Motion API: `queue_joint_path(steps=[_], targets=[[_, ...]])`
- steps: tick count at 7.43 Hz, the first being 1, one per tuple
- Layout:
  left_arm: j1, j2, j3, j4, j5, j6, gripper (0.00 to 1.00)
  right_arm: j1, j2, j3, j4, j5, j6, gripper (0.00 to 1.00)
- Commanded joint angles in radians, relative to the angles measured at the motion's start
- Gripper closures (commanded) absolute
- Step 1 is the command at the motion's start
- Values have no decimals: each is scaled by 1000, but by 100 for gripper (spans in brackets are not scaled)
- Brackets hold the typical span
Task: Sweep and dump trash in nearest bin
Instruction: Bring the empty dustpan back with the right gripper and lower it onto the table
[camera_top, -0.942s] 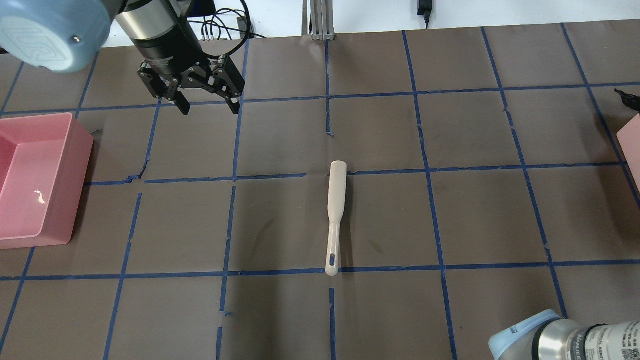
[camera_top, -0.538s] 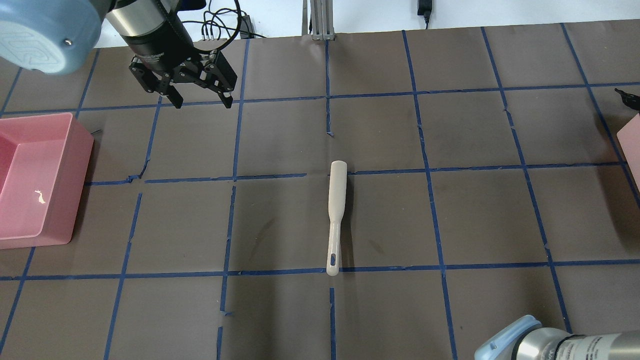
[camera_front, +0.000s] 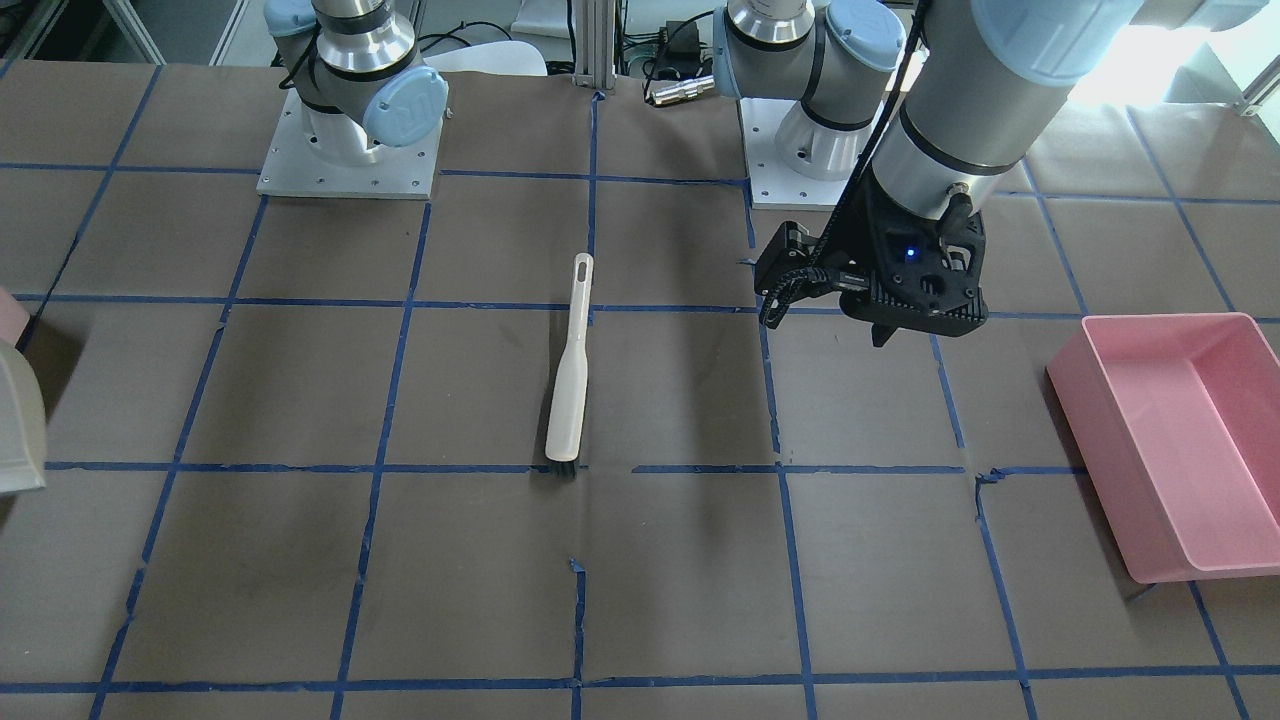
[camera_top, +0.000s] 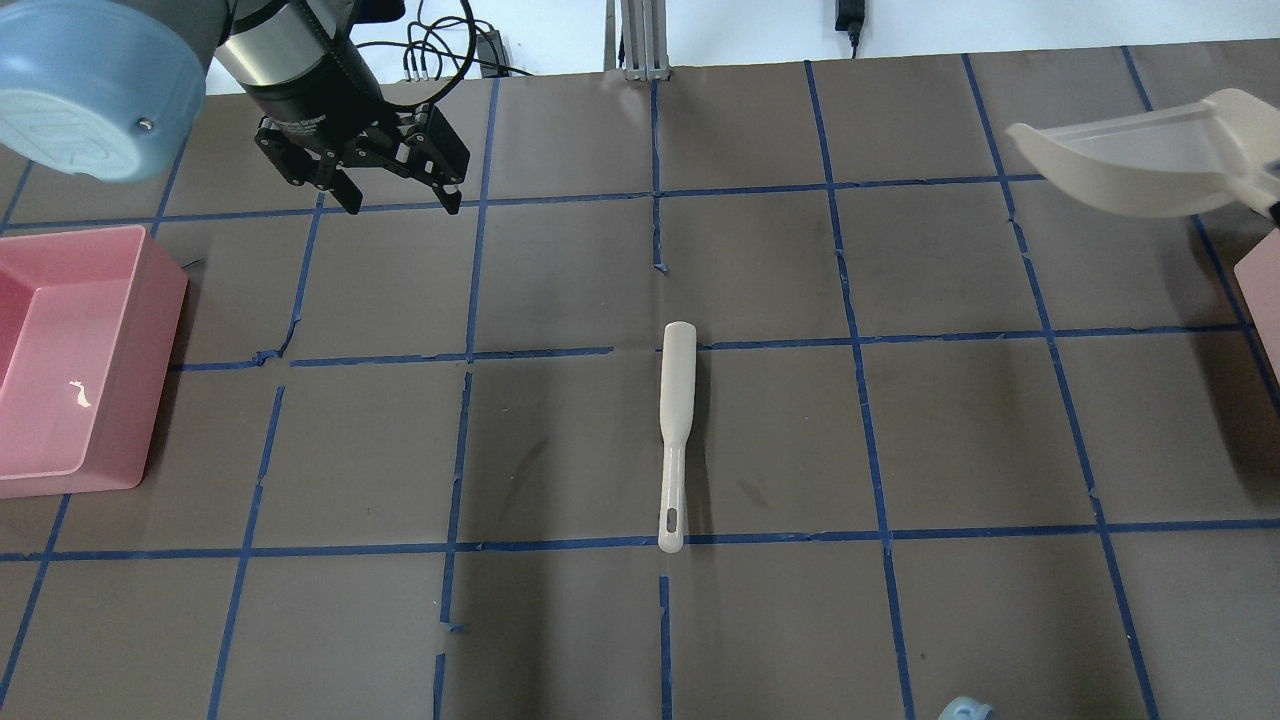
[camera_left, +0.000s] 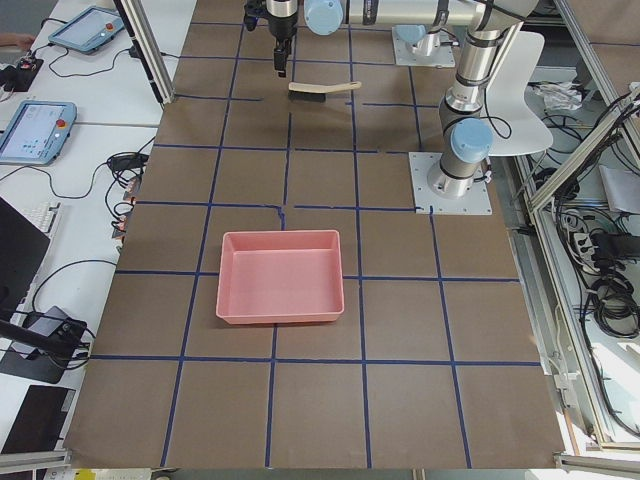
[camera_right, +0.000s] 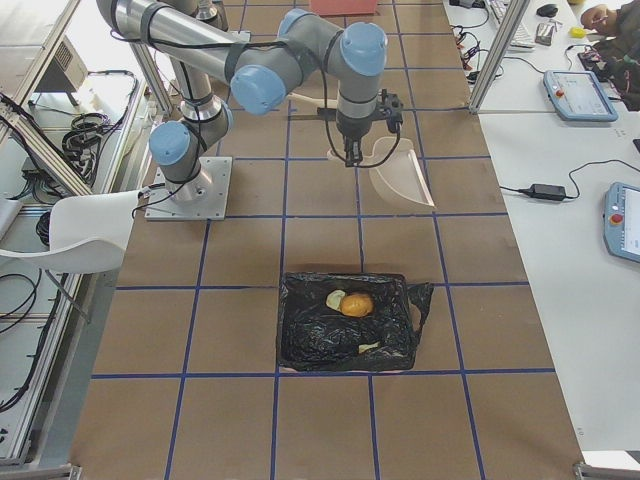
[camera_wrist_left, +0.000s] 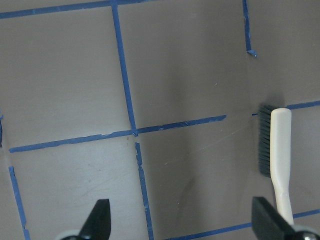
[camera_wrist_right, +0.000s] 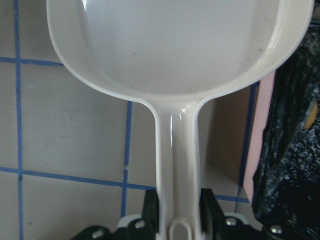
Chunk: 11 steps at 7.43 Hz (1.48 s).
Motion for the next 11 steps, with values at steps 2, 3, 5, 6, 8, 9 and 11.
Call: queue_joint_path(steps=[2,3,5,6,8,9,11], targets=[[1,1,-6,5,-2,0,0,326,109,26,-190,27,383,90],[1,1,-6,8,-3,-7,0,421,133,28,-242,28,480,90],[11,1,-6,10,-6,-7,0,579,191,29,-357,27,676,90],[16,1,-6,10,-6,-7,0,636,237,28,-420,24,771,90],[21,1,-6,10,-6,-6,0,733,347,26,-584,10,881,90],[21,1,-6,11,-8,-6,0,748,376,28,-598,10,881,90],[22,1,-6,11,-8,-6,0,762,392,28,-600,13,863,90]])
